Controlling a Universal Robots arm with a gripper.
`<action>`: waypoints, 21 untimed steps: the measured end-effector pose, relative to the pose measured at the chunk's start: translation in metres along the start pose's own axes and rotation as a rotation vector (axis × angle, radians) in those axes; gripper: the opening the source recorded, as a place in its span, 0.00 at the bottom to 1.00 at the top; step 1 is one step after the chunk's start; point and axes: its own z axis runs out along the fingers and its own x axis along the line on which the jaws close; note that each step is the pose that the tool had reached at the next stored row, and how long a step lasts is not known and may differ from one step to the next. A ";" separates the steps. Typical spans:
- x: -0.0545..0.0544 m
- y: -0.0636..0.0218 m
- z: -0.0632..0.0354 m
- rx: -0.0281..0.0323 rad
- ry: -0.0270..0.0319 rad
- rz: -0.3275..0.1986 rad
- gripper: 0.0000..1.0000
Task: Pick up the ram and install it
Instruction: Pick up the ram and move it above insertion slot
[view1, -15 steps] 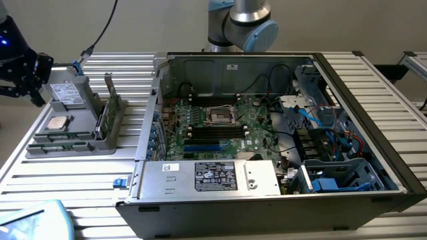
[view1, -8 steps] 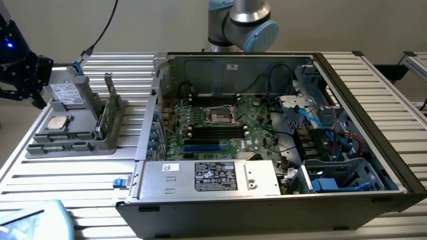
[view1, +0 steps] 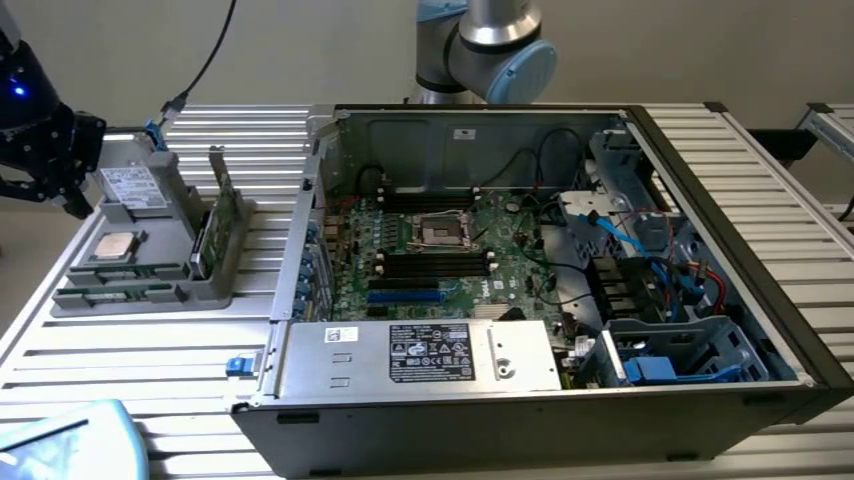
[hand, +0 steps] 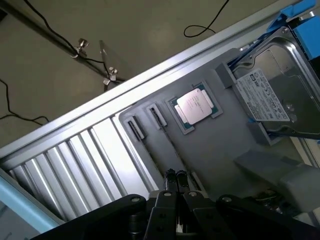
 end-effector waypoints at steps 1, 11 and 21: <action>0.000 -0.0002 0.0000 -0.0002 0.0001 0.000 0.10; 0.001 -0.0008 0.0056 -0.0008 0.0117 -0.133 0.10; 0.001 -0.0012 0.0105 0.0034 0.0253 -0.316 0.10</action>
